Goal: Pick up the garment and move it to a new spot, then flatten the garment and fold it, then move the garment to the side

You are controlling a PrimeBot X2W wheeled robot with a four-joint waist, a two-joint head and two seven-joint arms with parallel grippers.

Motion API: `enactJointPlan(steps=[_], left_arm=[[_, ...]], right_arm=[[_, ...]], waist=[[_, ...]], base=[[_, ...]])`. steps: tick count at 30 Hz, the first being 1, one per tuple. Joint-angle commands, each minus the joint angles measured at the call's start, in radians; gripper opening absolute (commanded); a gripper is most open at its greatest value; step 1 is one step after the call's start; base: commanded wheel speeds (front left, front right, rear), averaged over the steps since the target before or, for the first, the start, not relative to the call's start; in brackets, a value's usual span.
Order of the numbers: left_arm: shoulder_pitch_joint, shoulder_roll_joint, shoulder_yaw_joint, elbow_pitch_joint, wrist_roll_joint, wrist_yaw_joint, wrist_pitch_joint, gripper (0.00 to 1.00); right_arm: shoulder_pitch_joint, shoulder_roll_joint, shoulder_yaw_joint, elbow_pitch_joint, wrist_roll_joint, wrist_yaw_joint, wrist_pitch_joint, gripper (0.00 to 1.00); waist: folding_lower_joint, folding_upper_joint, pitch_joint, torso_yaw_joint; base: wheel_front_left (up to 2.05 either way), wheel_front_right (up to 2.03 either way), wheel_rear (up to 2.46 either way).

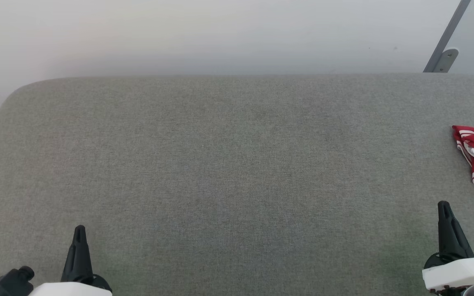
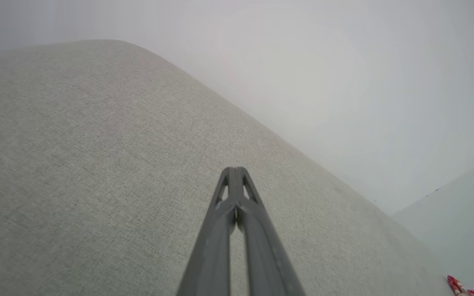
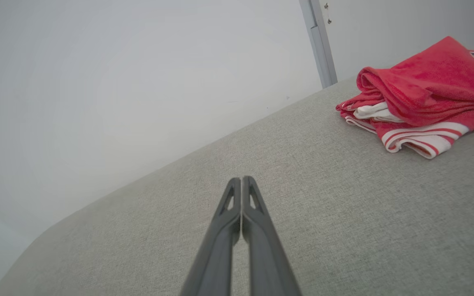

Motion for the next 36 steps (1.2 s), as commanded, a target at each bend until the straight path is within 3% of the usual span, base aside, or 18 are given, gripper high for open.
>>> enactJointPlan(steps=[1, 36], left_arm=[[-0.028, 0.007, 0.0, -0.008, -0.042, -0.001, 0.01, 0.0], [-0.105, 0.005, -0.013, 0.033, -0.475, -0.003, 0.135, 0.0]], right_arm=[[-0.025, -0.002, -0.002, -0.009, 0.042, 0.0, 0.011, 0.0], [-0.083, 0.035, 0.01, 0.025, 0.49, 0.0, 0.136, 0.0]], waist=[[0.0, 0.0, -0.001, -0.001], [0.0, 0.0, -0.019, -0.012]], base=[[0.0, 0.0, 0.0], [0.0, 0.0, 0.0]])
